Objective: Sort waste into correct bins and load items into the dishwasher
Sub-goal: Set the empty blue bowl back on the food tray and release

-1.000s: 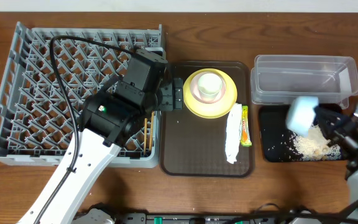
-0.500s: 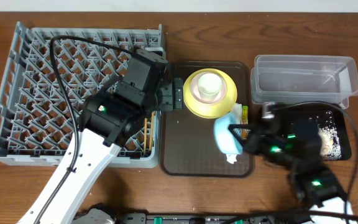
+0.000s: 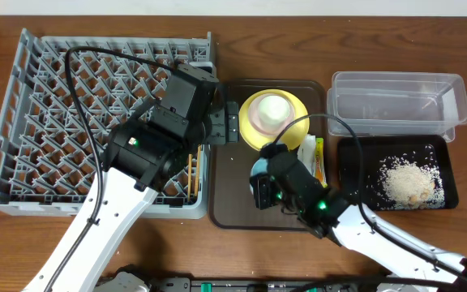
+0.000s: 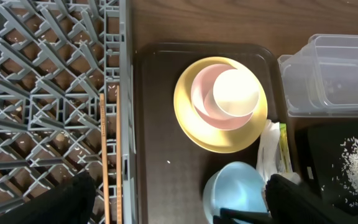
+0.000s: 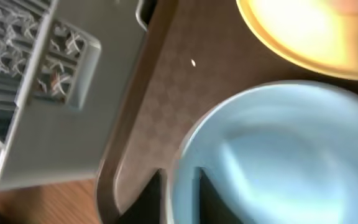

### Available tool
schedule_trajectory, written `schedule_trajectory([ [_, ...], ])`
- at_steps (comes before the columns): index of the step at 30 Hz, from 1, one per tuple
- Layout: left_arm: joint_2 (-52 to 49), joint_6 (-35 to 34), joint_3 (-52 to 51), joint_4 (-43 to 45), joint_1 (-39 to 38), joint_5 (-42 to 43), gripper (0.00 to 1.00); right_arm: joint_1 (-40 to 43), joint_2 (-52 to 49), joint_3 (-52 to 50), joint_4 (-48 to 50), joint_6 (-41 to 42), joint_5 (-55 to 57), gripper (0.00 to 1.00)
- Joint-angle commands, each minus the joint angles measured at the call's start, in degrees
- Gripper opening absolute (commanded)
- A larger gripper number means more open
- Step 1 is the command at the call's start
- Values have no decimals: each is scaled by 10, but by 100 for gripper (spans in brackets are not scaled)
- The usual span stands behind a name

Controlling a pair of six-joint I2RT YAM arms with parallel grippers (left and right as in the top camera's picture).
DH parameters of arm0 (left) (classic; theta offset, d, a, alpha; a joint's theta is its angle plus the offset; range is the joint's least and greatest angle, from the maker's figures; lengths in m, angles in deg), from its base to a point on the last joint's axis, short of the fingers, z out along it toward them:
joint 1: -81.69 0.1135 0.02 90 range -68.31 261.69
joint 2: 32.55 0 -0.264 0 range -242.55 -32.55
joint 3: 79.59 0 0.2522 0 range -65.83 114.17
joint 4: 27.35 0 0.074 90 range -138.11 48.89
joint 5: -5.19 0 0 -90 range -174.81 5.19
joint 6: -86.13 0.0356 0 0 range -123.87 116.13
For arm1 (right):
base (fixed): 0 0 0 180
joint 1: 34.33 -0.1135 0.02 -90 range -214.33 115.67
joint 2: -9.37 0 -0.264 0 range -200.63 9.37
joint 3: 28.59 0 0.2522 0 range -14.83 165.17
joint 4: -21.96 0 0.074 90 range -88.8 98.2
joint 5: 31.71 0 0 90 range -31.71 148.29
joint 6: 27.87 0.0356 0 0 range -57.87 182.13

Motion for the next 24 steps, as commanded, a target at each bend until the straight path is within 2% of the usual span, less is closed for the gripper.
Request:
schedule_trajectory([
  [1,1,1,5,-1,2,-9,90,-2,-1,82,-66,-77,17,31],
  [3,1,1,5,-1,2,-9,91,3,-1,132,-134,-96,43,36],
  [6,1,1,5,-1,2,-9,90,21,-1,196,-252,-98,127,39],
  [13,1,1,5,-1,2,-9,90,121,-27,203,-397,-56,146,41],
  [17,1,1,5,-1,2,-9,90,139,-67,203,-411,-56,147,38],
  [24,1,1,5,-1,2,-9,91,140,-162,203,-399,-36,151,38],
])
